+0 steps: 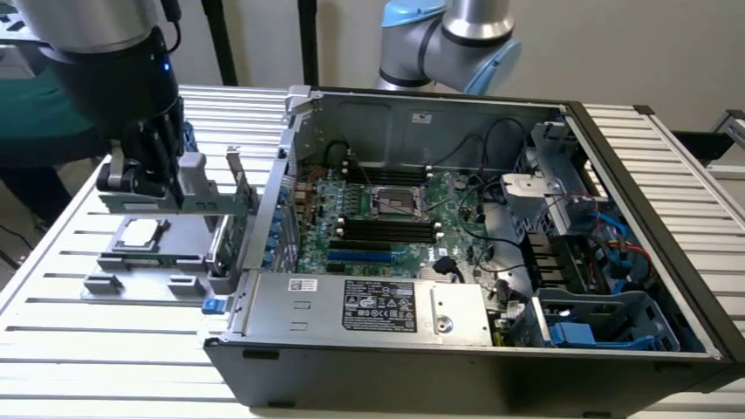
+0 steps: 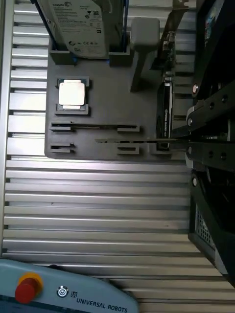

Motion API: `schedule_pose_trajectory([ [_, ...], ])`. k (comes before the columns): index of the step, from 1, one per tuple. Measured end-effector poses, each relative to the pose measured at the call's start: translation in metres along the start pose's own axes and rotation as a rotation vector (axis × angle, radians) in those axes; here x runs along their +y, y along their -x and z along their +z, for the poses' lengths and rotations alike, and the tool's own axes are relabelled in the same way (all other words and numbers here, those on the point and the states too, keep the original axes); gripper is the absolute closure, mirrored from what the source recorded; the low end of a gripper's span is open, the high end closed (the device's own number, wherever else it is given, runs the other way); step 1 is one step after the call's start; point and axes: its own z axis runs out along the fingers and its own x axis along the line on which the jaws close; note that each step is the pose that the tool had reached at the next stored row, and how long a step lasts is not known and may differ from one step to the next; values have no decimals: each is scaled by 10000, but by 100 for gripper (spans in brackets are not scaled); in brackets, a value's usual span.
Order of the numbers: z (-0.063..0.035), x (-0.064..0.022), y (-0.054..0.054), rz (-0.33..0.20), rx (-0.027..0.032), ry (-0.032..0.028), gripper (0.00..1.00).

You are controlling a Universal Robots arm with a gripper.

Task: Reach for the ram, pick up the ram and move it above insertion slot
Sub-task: 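Pick up the ram and move it above insertion slot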

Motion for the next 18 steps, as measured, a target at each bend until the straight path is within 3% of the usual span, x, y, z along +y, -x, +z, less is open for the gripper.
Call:
schedule_pose_trajectory([
  [6,-266,-257,3,0,-3,5,86],
  [18,-354,-795,-6,-3,-49,13,86],
])
